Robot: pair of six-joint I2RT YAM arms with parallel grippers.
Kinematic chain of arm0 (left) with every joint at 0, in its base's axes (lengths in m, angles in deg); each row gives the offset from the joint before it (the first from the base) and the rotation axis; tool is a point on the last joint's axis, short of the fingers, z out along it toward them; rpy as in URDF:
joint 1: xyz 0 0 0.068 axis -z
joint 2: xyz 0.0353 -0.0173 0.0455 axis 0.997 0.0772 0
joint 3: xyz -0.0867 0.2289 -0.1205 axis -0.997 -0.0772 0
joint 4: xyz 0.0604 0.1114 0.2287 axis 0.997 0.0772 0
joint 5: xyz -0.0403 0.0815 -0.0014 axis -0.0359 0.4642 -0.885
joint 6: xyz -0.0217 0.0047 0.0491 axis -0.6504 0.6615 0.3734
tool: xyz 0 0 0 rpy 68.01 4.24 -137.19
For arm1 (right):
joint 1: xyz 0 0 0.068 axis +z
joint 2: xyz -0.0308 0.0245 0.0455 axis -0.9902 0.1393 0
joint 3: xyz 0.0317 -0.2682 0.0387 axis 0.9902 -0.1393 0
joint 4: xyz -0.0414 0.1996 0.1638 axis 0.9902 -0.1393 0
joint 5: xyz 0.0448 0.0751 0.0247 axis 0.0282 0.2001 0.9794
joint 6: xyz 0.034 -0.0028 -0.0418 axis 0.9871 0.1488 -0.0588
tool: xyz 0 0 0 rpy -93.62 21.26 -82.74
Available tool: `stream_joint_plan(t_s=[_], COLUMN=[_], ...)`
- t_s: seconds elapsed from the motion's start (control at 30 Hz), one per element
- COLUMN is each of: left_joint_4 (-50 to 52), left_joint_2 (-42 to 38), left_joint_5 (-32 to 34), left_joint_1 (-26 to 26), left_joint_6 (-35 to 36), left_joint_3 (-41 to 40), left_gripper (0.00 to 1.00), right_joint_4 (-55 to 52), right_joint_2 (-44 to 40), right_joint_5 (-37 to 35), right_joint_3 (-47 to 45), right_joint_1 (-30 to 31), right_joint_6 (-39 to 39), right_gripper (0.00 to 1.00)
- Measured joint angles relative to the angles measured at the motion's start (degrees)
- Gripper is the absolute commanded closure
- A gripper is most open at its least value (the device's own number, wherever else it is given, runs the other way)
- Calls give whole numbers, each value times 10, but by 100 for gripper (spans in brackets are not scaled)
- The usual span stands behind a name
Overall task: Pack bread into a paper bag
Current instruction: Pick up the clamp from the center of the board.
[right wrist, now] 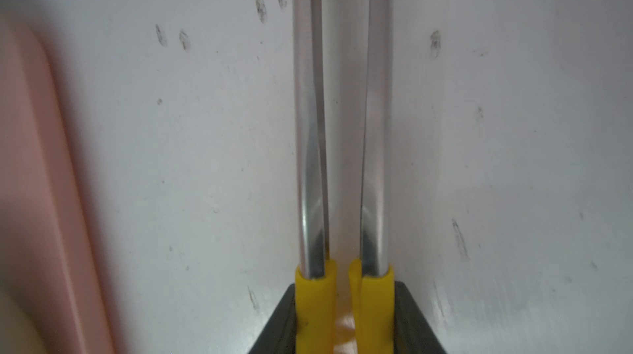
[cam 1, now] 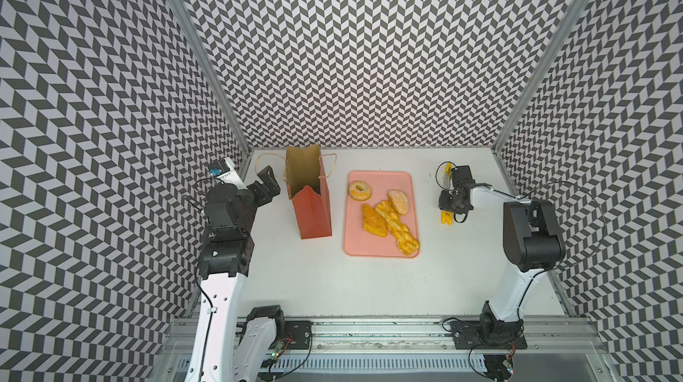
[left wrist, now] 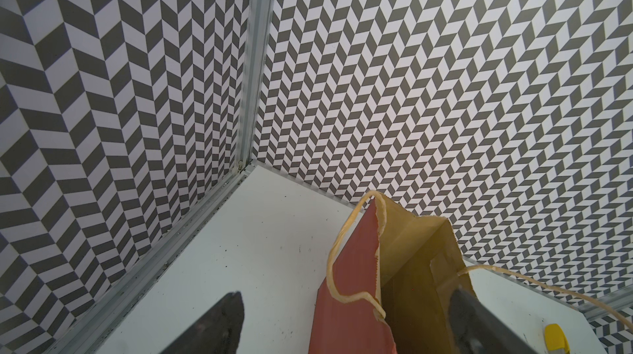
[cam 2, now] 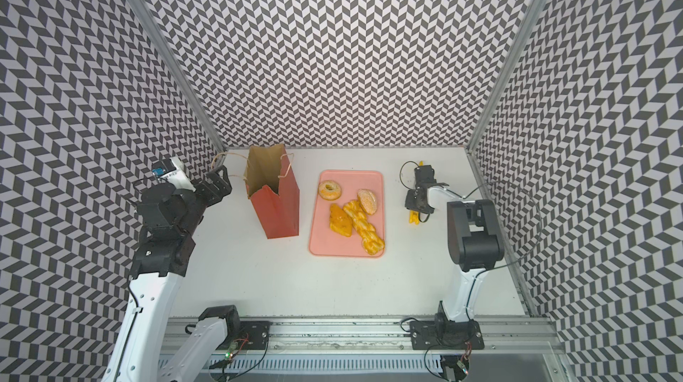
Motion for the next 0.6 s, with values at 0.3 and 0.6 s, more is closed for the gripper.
stream_joint_plan(t_s=[0.3,0.6], left_joint_4=[0,0], left_joint_2=[0,0], left_joint_5=[-1,-2], left_joint_1=[0,0], left_joint_6=[0,0], left_joint_3=[-1,-1], left_gripper=[3,3], right_joint_4=[-33,-41], right_joint_2=[-92,-211], right_joint_5=[2,14], right_joint_3=[-67,-92], right_joint_1=[61,151], right_joint_6=[15,39], right_gripper=[100,100])
